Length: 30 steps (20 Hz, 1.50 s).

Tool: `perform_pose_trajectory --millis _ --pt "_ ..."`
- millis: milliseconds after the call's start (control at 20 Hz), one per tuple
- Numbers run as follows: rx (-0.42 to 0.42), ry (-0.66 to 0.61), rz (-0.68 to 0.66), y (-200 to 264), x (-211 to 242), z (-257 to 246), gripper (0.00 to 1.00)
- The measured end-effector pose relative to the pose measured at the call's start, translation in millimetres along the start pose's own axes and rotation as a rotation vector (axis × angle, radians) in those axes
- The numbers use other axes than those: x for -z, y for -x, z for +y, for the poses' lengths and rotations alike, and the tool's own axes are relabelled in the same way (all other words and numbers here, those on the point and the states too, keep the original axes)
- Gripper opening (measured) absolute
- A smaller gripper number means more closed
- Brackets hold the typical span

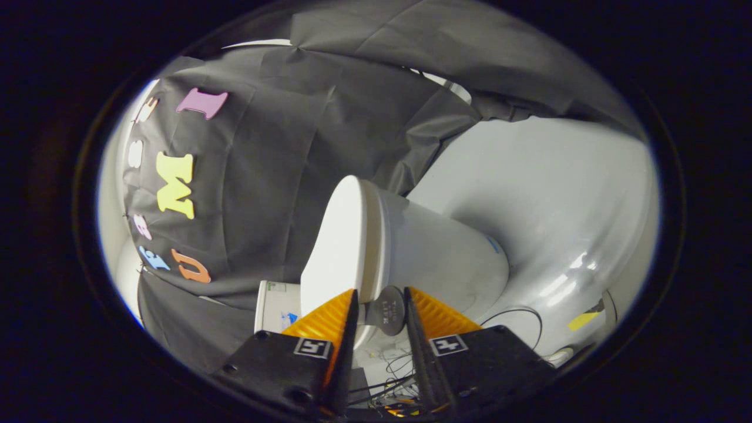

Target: Open the toilet lid.

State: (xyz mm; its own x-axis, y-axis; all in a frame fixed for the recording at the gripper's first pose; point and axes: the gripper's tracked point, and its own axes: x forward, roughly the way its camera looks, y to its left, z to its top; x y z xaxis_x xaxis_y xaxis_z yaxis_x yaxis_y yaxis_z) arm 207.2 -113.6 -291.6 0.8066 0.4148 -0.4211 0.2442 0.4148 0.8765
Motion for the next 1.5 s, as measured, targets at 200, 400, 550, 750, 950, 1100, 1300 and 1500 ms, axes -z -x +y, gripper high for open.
perform_pose_trajectory --millis 200,400,550,750,950,1100,1300,1500 --pt "-0.04 -0.106 0.014 3.9 -1.1 -5.6 0.15" --pt "-0.067 -0.126 0.052 3.9 1.8 1.4 0.07" --pt "-0.048 -0.108 0.058 6.5 2.9 3.5 0.04" --pt "-0.034 -0.123 0.049 8.4 2.4 7.0 0.04" --pt "0.015 -0.083 0.041 8.5 5.2 10.3 0.04" --pt "0.059 -0.024 0.022 12.0 2.3 14.2 0.04" --pt "0.081 0.016 0.009 17.4 0.8 32.9 0.04" --pt "0.102 0.064 -0.006 22.4 -0.3 50.3 0.04"
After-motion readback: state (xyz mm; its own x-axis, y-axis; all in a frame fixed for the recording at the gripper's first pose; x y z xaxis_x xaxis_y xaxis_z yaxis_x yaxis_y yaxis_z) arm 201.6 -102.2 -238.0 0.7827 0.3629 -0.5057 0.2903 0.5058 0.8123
